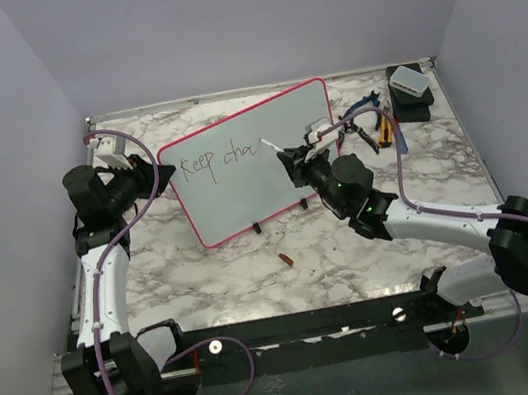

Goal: Write a sentence on the whiteboard

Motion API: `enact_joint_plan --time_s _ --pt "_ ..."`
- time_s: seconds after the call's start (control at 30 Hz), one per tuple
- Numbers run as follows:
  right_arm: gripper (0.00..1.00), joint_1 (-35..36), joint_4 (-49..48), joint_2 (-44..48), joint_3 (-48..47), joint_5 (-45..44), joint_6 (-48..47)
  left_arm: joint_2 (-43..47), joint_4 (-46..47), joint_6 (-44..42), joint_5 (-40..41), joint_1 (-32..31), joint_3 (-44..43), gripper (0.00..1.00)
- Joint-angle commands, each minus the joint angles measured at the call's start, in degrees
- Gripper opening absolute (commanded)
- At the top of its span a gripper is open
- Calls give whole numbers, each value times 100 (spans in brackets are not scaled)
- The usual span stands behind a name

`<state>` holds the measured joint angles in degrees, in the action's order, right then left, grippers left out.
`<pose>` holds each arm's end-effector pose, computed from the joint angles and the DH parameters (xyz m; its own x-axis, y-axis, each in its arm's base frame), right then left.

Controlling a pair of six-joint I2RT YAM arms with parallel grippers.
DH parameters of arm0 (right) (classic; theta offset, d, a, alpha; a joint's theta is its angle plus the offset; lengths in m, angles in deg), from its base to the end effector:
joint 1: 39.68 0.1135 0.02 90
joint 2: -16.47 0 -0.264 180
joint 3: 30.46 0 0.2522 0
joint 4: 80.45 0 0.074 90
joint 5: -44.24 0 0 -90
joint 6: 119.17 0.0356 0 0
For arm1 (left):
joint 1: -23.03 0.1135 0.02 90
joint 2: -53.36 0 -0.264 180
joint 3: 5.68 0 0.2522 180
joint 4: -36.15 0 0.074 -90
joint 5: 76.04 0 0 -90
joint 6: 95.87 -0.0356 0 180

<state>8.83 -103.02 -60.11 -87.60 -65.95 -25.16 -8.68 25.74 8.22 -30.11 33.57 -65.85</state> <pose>0.2105 0.2194 0.2922 0.0029 0.1023 -0.9947 -0.4761 0.8749 0.0886 0.2460 0.0206 0.3173 -0.3335 -0.2400 -0.9117 0.4697 0.7962 -0.3814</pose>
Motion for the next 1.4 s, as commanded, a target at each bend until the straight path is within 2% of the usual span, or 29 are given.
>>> enact_joint_plan --time_s 0.0,0.5,0.87,1.37 --pt "1 -26 -52 -173 -255 -152 -119 45 -133 -67 -2 9 77 11" --pt "1 -26 54 -364 -215 401 -128 45 -133 -65 4 9 81 11" --pt "1 -26 302 -259 -70 -280 -18 43 -133 -71 4 9 86 11" --pt "1 -26 415 -139 96 -520 24 61 -133 -70 4 9 94 11"
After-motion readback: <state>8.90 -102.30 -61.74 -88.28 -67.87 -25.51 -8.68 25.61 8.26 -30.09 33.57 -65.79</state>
